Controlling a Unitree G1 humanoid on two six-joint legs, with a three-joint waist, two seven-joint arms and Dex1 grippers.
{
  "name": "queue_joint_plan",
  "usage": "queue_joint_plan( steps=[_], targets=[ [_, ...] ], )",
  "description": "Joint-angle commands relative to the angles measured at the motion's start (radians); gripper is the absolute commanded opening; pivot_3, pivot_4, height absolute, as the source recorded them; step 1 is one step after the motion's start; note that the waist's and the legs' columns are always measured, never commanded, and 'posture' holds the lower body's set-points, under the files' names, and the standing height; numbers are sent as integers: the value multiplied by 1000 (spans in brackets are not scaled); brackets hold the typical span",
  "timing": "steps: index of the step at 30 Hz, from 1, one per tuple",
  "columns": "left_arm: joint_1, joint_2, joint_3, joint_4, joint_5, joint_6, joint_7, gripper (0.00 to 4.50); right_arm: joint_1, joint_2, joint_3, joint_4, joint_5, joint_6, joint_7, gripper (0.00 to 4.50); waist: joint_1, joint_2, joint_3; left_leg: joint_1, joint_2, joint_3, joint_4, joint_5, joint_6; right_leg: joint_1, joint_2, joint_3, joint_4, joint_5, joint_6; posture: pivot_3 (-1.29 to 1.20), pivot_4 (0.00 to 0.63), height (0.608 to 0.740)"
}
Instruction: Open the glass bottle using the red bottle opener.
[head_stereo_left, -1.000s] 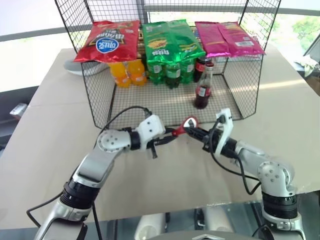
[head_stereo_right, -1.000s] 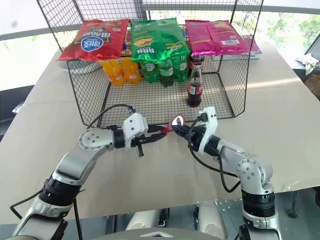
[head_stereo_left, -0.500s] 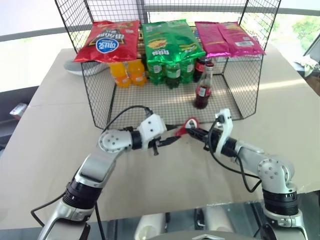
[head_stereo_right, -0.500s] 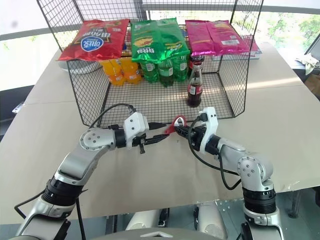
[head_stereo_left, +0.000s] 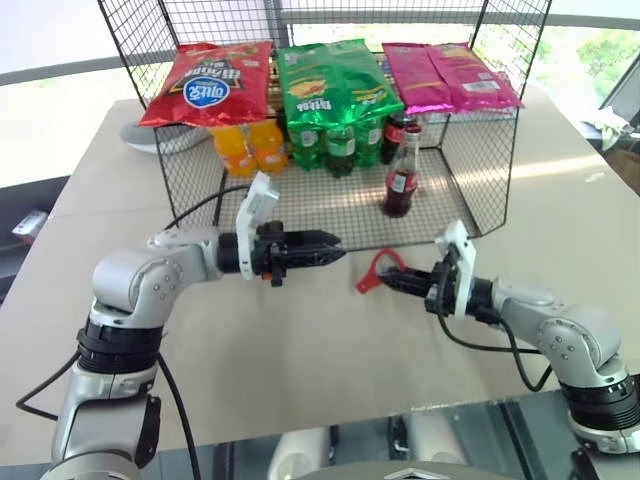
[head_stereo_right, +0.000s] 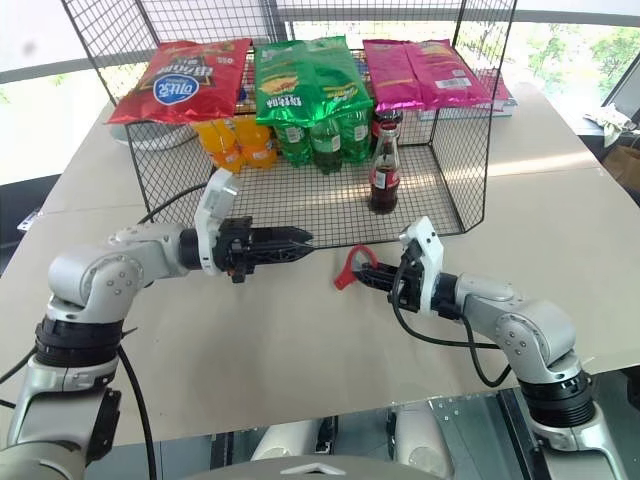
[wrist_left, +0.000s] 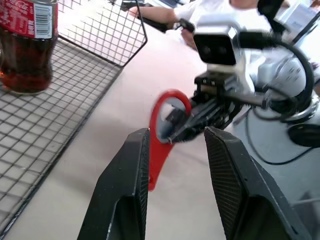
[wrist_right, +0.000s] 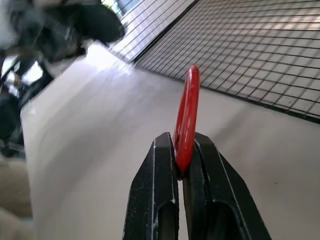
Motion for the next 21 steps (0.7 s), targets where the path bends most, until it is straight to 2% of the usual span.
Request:
queue_joint_plan(
  steps=[1,13,16,18,21],
  targets=[
    [-39,-10,-37,-23,-7,8,-15,1742,-45,-11,36,-38,-14,-50,80,0,-1,0,0,0,0,0,0,0,0,0,0,0,0,0,0,0,150,740],
    [-79,-18,-120,-48,6,5,-59,1742,-97,24,78,-25,-42,-63,109,0,0,0,0,-1,1,0,0,2,-4,0,-1,0,0,0,0,0,150,740],
    [-75,-18,-130,-50,12,2,-64,1001,-99,26,78,-29,-38,-59,107,0,-1,0,0,-1,1,0,0,2,-4,0,-3,0,-1,0,0,0,150,740],
    [-76,-23,-124,-48,11,-1,-64,43,-101,28,76,-30,-32,-51,109,0,1,0,0,-1,0,0,0,2,-4,0,-4,0,-1,0,0,0,150,740],
    [-71,-28,-109,-54,0,5,-60,43,-106,42,61,-27,-14,-48,104,0,0,0,0,-1,0,0,0,2,-4,0,-4,0,-1,0,0,0,150,740]
  ],
)
